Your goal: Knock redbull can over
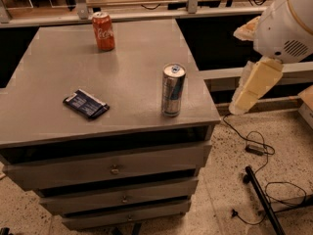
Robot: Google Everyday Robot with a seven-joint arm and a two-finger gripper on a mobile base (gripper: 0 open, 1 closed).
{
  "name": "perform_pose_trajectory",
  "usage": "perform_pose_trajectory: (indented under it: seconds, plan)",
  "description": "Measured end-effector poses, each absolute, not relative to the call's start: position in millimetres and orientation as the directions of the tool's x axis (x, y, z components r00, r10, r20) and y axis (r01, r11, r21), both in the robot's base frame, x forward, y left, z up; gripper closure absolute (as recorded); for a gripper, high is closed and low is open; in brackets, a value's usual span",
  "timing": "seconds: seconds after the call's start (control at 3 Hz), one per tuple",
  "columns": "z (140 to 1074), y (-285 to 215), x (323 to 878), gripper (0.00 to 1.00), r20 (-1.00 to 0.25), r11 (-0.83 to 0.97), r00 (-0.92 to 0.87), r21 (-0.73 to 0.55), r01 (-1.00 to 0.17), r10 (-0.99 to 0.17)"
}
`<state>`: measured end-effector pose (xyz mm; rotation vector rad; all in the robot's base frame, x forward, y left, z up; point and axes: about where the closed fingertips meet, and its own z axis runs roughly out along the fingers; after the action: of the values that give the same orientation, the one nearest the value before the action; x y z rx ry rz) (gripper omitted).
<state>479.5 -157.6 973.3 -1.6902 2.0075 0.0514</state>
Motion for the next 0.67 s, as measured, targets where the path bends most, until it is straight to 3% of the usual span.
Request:
perform_pose_trajectory:
  seconds: [0.33,0.67]
  plan:
    - [961,-154,477,0.0,-0.484,0.251,-0.109,-0.239,-0.938,-0.868]
    - [919,-151,480,0.0,-0.647,0.302,-0.15,-0.13,-0.944,-0.747]
